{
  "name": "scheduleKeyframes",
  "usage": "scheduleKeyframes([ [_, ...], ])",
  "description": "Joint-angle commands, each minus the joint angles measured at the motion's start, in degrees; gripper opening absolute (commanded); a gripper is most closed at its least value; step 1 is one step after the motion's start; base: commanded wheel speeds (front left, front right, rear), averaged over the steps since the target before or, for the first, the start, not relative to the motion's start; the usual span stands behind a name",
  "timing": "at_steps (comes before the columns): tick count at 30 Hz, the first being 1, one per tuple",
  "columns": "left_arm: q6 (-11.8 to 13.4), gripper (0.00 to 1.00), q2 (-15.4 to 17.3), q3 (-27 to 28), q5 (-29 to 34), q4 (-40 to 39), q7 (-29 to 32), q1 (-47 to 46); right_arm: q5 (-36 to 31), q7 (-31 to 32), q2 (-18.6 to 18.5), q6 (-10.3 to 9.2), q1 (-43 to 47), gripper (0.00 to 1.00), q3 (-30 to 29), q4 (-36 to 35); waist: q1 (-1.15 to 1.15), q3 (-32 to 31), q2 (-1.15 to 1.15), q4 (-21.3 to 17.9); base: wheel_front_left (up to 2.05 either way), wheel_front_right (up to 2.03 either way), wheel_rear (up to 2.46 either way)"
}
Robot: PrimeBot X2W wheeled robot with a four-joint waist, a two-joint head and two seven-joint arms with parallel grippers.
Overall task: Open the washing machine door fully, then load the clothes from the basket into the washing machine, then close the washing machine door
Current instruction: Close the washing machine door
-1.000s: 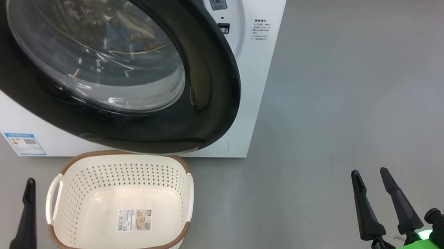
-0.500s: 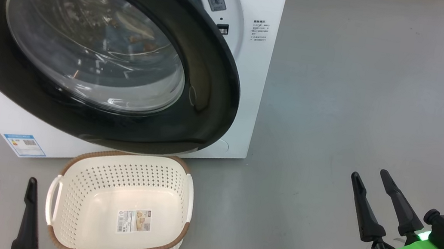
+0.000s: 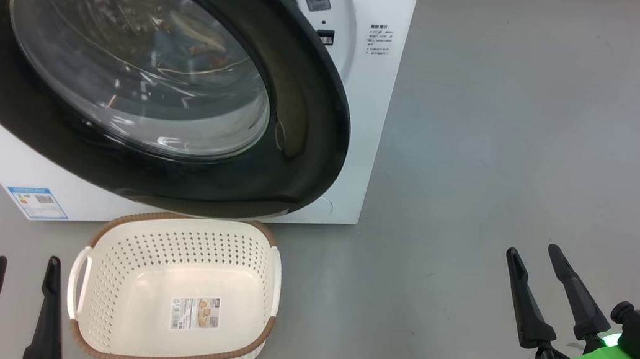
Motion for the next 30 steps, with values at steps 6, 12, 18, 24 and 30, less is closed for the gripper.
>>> scheduleKeyframes([
  [6,-0.3,1.0,0.2,2.2,1.1,-1.7,-0.5,-2.0,-0.5,-0.3,-0.7,0.09,-0.6,1.0,0.7,-1.5,0.0,0.3,0.0,0.1,0.0,0.0,0.0],
  [12,-0.4,1.0,0.0,2.3,1.2,-1.7,-0.5,-2.1,-0.5,-0.3,-0.8,0.09,-0.6,1.0,0.5,-1.6,0.0,0.3,0.0,0.5,0.0,0.0,0.0],
  [18,-0.5,1.0,-0.2,2.5,1.3,-1.9,-0.5,-2.0,-0.5,-0.3,-0.9,0.09,-0.8,1.0,0.5,-1.8,0.0,0.3,0.0,0.8,0.0,0.0,0.0],
  [24,-0.5,1.0,-0.3,2.7,1.3,-1.9,-0.5,-2.1,-0.5,-0.3,-1.0,0.09,-1.3,0.95,0.7,-1.9,0.0,0.6,0.0,1.3,0.0,0.0,0.0],
  [30,-0.6,1.0,-0.4,2.5,1.2,-2.1,-0.5,-2.4,0.0,-0.3,-1.2,0.09,-2.3,0.38,1.1,-2.3,0.0,1.0,0.0,2.2,0.0,0.0,0.0],
])
